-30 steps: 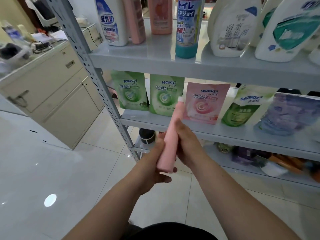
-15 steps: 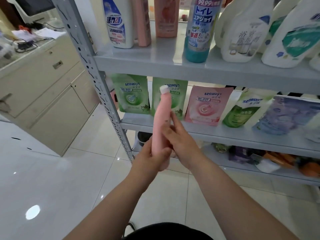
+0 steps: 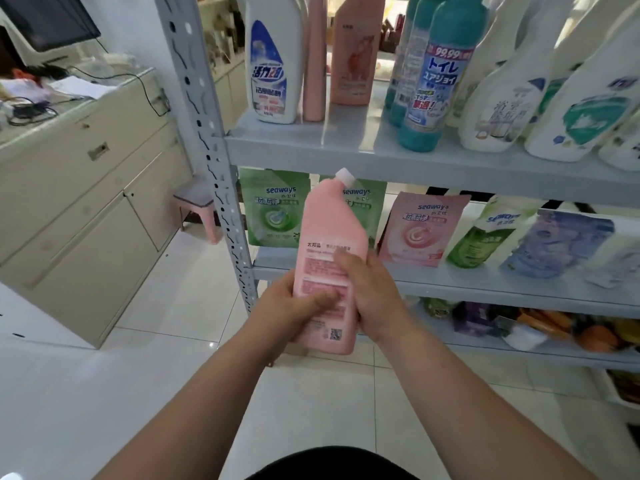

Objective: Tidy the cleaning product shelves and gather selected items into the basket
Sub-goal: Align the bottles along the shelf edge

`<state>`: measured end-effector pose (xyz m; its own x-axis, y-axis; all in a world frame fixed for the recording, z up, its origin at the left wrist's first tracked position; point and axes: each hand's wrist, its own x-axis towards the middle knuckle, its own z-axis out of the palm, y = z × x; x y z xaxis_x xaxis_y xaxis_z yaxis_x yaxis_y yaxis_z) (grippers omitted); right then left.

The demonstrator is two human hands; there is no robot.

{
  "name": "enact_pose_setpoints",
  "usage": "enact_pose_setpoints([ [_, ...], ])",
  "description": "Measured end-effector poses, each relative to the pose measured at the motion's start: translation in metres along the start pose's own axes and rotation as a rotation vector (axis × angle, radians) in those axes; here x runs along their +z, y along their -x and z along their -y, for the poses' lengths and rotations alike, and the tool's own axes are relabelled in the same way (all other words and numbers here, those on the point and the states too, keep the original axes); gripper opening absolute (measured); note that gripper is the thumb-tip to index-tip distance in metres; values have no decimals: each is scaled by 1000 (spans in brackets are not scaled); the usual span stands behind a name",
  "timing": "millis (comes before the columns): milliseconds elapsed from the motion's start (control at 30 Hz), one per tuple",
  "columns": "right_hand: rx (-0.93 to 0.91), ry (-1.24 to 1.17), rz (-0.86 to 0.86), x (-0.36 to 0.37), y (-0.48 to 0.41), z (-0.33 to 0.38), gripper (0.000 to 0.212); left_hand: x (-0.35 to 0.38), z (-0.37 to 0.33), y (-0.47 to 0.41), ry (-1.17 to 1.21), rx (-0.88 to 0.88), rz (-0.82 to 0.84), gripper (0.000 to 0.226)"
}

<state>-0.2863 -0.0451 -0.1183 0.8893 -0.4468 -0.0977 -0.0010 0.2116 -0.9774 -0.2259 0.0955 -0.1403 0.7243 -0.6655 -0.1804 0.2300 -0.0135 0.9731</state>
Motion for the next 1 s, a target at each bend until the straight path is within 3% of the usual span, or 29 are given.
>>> enact_pose_setpoints([
  [167, -117, 513, -1, 2, -16, 46, 41, -21, 4, 8, -307, 145, -175, 52],
  [367, -251, 726, -124, 28, -36, 89, 52, -41, 4, 23, -728, 278, -281, 56],
  [500, -356, 824, -128, 43, -35, 85, 51, -56, 0, 26, -693, 248, -210, 54],
  [633, -745, 905, -118, 53, -27, 80, 42, -73, -9, 30, -420, 185, 81, 45],
  [733, -906, 955, -124, 56, -29, 84, 46, -76, -16, 33, -339, 192, 152, 41],
  [900, -635, 855, -90, 65, -25, 81, 45, -72, -22, 27, -354, 194, -27, 45],
  [1000, -355, 641, 12, 80, -9, 49, 74, -65, -26, 22, -426, 277, -285, 40],
])
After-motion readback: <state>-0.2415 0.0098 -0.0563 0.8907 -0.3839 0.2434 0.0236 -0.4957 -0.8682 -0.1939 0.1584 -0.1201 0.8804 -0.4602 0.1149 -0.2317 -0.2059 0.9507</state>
